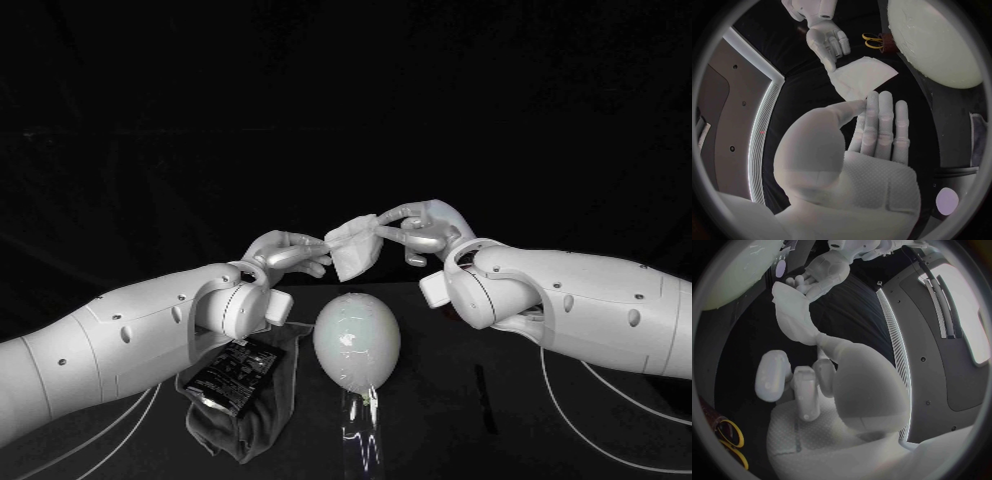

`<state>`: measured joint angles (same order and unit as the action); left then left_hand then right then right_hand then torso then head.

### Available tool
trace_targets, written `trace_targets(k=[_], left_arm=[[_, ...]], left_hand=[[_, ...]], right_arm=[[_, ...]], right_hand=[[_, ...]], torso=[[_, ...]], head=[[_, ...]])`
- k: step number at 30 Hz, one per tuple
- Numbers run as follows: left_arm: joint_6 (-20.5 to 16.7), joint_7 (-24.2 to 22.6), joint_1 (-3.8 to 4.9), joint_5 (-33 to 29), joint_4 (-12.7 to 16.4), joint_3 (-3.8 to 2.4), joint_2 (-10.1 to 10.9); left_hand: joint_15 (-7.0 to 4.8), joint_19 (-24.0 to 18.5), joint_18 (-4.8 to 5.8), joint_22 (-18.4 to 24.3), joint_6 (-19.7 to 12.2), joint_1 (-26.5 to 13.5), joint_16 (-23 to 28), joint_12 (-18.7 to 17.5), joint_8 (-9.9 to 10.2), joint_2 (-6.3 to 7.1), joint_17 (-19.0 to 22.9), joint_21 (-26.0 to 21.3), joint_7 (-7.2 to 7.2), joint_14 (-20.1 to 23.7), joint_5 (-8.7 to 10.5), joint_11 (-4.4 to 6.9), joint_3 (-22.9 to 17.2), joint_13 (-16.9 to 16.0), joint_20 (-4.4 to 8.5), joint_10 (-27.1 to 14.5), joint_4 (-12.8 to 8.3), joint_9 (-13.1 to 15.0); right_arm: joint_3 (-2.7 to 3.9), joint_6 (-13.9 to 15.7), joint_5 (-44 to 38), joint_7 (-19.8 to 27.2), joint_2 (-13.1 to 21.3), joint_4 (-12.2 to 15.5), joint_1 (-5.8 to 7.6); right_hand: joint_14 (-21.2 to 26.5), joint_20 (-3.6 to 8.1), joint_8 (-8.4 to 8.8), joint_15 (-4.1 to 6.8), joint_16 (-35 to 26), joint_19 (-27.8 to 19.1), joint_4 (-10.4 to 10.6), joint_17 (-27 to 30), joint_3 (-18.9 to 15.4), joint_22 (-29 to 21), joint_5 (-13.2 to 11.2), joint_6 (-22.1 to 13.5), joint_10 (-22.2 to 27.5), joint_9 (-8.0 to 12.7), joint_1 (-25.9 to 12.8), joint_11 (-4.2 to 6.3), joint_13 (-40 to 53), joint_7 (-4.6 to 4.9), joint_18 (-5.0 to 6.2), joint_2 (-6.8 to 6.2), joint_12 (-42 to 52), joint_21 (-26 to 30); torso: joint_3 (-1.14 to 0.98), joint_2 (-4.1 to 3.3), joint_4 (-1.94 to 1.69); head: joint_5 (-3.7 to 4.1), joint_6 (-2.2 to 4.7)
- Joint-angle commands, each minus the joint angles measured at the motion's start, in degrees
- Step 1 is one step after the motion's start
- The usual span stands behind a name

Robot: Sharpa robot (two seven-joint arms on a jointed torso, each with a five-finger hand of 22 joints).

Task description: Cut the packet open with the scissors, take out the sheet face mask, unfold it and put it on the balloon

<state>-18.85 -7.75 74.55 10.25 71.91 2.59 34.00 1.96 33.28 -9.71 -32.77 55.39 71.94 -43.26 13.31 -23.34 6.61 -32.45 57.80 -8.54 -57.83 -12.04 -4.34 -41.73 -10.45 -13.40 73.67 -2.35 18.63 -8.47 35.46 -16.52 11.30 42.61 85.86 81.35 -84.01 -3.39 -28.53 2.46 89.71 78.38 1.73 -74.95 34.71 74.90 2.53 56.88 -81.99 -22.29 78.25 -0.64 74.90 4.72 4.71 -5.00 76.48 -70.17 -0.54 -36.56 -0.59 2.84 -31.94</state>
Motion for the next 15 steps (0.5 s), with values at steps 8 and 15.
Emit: trace_targets(k=[8,15], left_arm=[[0.52,4.6,0.23,-1.04,-0.38,-0.06,-0.74],[-1.37,6.88,0.25,-2.06,-1.23,-0.01,-1.07]], left_hand=[[1.5,-0.57,-0.54,2.95,-4.71,-0.74,-1.39,-1.19,3.25,-0.08,0.11,-4.32,-1.93,2.62,0.47,-1.87,4.61,0.71,-1.38,-5.03,2.6,8.41],[3.52,-0.95,-0.63,7.5,-7.71,-0.46,0.39,-1.7,5.74,1.57,2.12,-10.98,-3.87,7.42,0.4,-3.89,7.49,1.72,-2.84,-9.79,5.57,6.69]], right_arm=[[0.05,-0.49,-0.25,-0.84,-0.99,-2.26,0.09],[0.05,-0.86,-0.39,-2.14,-1.17,-3.3,0.14]], right_hand=[[-5.85,-0.11,-0.2,0.42,0.17,0.47,-0.1,-14.64,0.33,8.08,0.25,0.32,-0.85,-0.1,-0.23,0.23,2.2,0.07,-0.34,0.46,0.41,-0.55],[-5.84,-0.11,-0.21,0.42,0.17,0.33,-0.12,-14.63,0.35,7.99,0.25,0.32,-0.83,-0.1,-0.26,0.23,2.18,0.07,-0.28,0.45,0.38,-0.3]], torso=[[0.0,0.03,0.0],[0.0,0.03,0.0]], head=[[0.14,-0.29],[0.18,-0.27]])
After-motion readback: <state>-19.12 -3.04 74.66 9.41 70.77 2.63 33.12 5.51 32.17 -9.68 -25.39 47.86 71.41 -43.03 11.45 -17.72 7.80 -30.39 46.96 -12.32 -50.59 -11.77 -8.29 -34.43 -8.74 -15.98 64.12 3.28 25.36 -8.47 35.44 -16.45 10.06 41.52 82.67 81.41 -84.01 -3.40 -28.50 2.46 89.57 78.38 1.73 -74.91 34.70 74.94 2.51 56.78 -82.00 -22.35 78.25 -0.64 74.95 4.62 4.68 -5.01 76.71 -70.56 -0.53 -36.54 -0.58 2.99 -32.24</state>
